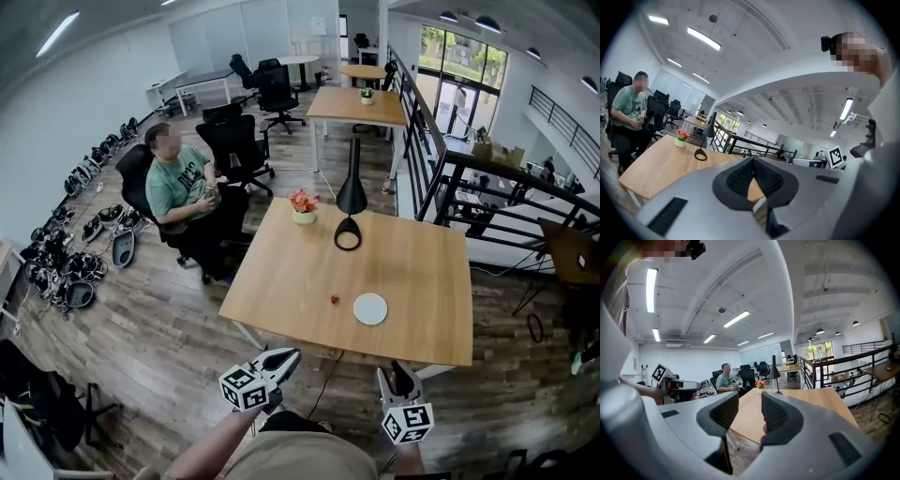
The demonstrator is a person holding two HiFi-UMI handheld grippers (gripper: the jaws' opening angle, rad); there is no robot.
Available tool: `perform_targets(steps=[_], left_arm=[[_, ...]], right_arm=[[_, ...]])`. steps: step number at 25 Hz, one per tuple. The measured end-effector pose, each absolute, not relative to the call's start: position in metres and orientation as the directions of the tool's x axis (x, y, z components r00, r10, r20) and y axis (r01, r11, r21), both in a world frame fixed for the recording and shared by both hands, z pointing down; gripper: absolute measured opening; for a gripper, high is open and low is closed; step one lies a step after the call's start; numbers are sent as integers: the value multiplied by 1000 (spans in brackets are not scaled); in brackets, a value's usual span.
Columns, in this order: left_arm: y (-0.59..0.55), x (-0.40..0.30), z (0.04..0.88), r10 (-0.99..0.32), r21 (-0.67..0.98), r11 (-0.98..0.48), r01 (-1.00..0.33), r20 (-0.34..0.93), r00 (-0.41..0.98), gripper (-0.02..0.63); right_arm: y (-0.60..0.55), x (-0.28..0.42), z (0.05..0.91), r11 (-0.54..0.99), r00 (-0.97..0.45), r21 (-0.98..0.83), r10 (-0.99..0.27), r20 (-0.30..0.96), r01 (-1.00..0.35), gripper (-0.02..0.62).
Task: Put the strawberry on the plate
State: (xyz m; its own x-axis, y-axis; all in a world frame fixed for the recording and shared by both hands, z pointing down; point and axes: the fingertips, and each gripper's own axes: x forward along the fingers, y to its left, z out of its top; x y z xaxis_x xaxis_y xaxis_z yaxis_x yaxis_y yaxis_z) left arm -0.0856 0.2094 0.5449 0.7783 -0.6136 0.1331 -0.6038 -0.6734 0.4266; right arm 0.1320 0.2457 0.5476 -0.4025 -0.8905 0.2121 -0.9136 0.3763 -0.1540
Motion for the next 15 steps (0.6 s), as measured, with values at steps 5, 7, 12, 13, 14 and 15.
perform_targets(steps=[5, 7, 12, 13, 14, 15], left_arm=[[213, -79, 550, -615, 420, -673, -609, 140, 776, 3], [212, -76, 550, -617, 417, -672, -612, 141, 774, 3], [211, -69, 545, -620, 404, -677, -615, 135, 772, 4], [210, -70, 545, -623, 402, -677, -617, 135, 771, 5], [207, -72, 544, -626, 400, -675, -620, 135, 768, 5], [203, -74, 544, -630, 400, -672, -624, 135, 765, 5]], right_arm=[[252, 138, 552, 376, -406, -170, -888, 214, -911, 150], [254, 143, 552, 373, -405, -174, -889, 215, -911, 150], [258, 152, 559, 367, -401, -179, -888, 226, -913, 150], [255, 150, 561, 370, -404, -178, -886, 228, -912, 150], [251, 149, 563, 374, -408, -177, -883, 231, -910, 150], [245, 147, 564, 379, -412, -176, -880, 235, -909, 150]])
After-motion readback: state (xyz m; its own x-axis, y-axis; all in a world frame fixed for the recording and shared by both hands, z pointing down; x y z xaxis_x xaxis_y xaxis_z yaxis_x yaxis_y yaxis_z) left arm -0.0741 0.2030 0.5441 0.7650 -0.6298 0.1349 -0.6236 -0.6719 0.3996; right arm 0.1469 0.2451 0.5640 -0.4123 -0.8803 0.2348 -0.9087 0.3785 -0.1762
